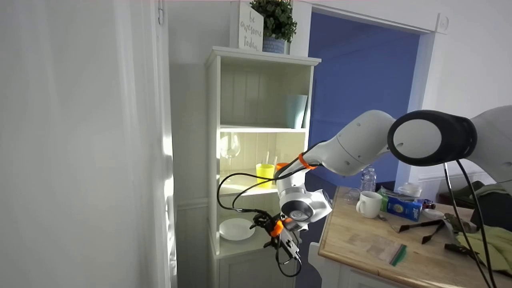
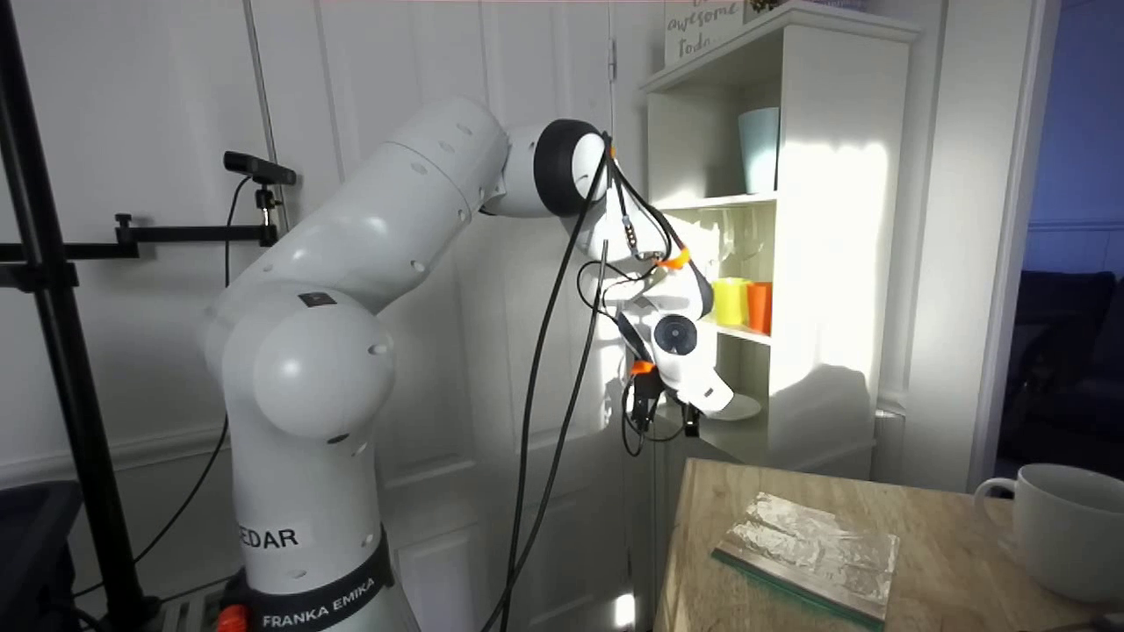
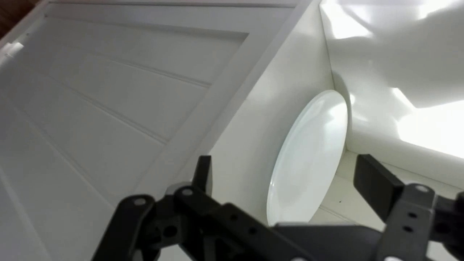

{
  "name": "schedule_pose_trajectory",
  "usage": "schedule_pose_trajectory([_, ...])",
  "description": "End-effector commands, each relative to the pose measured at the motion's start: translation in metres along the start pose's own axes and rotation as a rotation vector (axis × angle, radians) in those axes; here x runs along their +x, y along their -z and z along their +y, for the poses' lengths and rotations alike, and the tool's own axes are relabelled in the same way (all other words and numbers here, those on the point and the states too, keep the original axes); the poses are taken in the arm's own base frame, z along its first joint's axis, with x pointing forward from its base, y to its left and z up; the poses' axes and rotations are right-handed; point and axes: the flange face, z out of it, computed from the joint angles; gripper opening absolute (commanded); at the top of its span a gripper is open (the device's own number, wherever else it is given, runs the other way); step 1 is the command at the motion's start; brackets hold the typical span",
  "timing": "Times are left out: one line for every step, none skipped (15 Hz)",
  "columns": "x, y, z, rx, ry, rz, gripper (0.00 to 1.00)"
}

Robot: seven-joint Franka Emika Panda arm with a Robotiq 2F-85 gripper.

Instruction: Remove the white plate from the shelf and put it on the counter

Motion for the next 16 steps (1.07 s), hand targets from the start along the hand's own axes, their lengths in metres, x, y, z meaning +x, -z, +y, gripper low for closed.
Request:
schedule_pose_trajectory([0.008,-0.022,0.002,0.060,-0.018,0.047,1.00])
schedule_pose_trajectory([0.008,-0.026,0.005,0.069,-0.024,0.054,1.00])
schedule_pose_trajectory([0.009,-0.030,0.007,0.078,-0.028,0.062,1.00])
schedule_pose_trajectory([0.009,-0.033,0.007,0.093,-0.034,0.071,1.00])
schedule_pose_trajectory([0.009,-0.036,0.009,0.103,-0.041,0.075,1.00])
schedule_pose_trajectory([0.008,-0.039,0.010,0.113,-0.048,0.078,1.00])
schedule_pose_trajectory([0.007,-0.041,0.012,0.120,-0.054,0.079,1.00])
schedule_pose_trajectory([0.007,-0.043,0.013,0.124,-0.057,0.083,1.00])
schedule_pose_trajectory([0.005,-0.045,0.013,0.127,-0.062,0.084,0.99])
schedule_pose_trajectory([0.004,-0.046,0.013,0.132,-0.063,0.084,0.98])
schedule_pose_trajectory([0.003,-0.047,0.013,0.135,-0.063,0.082,0.97])
schedule_pose_trajectory([0.002,-0.048,0.012,0.140,-0.063,0.082,0.87])
schedule_pose_trajectory([0.000,-0.049,0.011,0.142,-0.061,0.080,0.78])
schedule_pose_trajectory([-0.001,-0.051,0.011,0.142,-0.060,0.078,0.64])
schedule_pose_trajectory([-0.002,-0.052,0.010,0.143,-0.058,0.075,0.57])
schedule_pose_trajectory([-0.003,-0.054,0.009,0.142,-0.053,0.075,0.51])
